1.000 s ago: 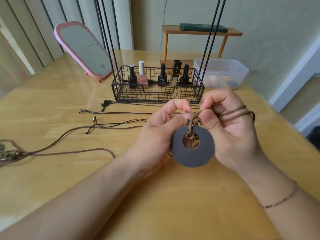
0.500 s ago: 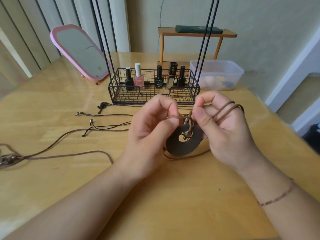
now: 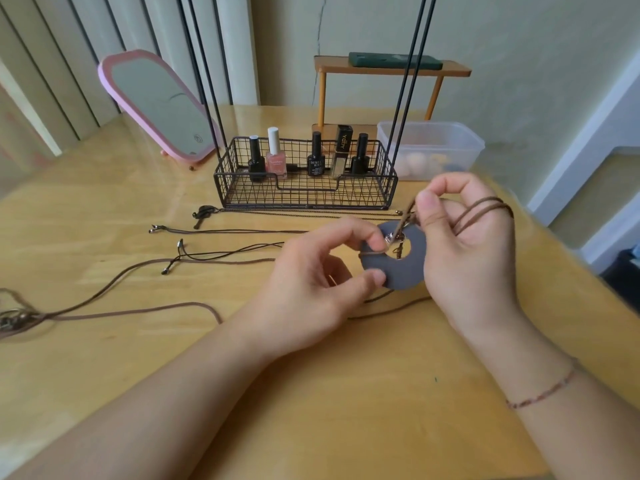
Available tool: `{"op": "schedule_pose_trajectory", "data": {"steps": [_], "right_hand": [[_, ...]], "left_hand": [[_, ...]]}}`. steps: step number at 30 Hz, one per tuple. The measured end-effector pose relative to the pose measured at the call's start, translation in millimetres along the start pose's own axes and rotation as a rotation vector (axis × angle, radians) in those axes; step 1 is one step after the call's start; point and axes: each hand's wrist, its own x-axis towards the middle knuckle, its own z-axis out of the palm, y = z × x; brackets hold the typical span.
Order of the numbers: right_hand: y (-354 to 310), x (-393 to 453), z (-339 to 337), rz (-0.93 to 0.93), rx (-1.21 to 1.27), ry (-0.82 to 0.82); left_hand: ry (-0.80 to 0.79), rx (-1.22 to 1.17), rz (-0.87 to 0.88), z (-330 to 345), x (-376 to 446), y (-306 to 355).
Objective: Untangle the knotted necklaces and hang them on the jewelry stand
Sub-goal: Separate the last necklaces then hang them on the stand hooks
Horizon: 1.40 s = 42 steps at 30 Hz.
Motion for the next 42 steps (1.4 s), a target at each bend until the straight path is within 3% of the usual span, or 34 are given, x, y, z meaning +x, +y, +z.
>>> {"op": "schedule_pose_trajectory", "data": {"steps": [3,5,7,9,11,13,18,28,33,36,42], "right_hand": [[2.6,1.8,1.3,-0.014,-0.042,0.099],[1.3,2.4,4.0,0.074,0.103,0.135],[-0.5,1.8,7.3,0.141,0.257,0.095],[-2.0,-0.2,6.5,0.079,0.228,-0.005],[-7.1,0.2,3.2,0.022,0.193,-0.106],[-13.4,1.6,-0.2,0.047,0.243,-0.186],[-19.6,4.0,-5.7,0.18,0.437,-0.312],[-20.6,3.7,-5.8,0.234,0.552,-0.301],[-16.9,6.1,-9.2,0.204,0.488,-0.321],[-16.3,11.4,-14.1,0.192,0.536,-0.302],[-4.4,24.2,-28.1,0.28,0.723,-0.066]], "left_hand": [[-0.133,-0.051,-0.122,2.3,-1.3,-1.3],[-0.281,0.073,-0.077,5.9,-3.7,-1.2],[-0.316,0.159,-0.005,9.3,-4.4,0.8],[-0.142,0.162,-0.016,10.9,-1.3,2.8],[0.141,0.106,-0.085,9.0,3.1,1.4],[0.267,0.036,-0.117,5.8,6.0,1.0],[0.209,0.014,-0.045,7.2,3.8,1.5],[0.16,0.048,0.098,6.1,-0.1,8.2],[0.084,-0.507,-0.165,0.5,6.4,11.9],[0.192,-0.656,-0.268,-12.6,9.5,14.8],[0.645,-0.776,-0.251,-42.8,19.2,12.5]]}}
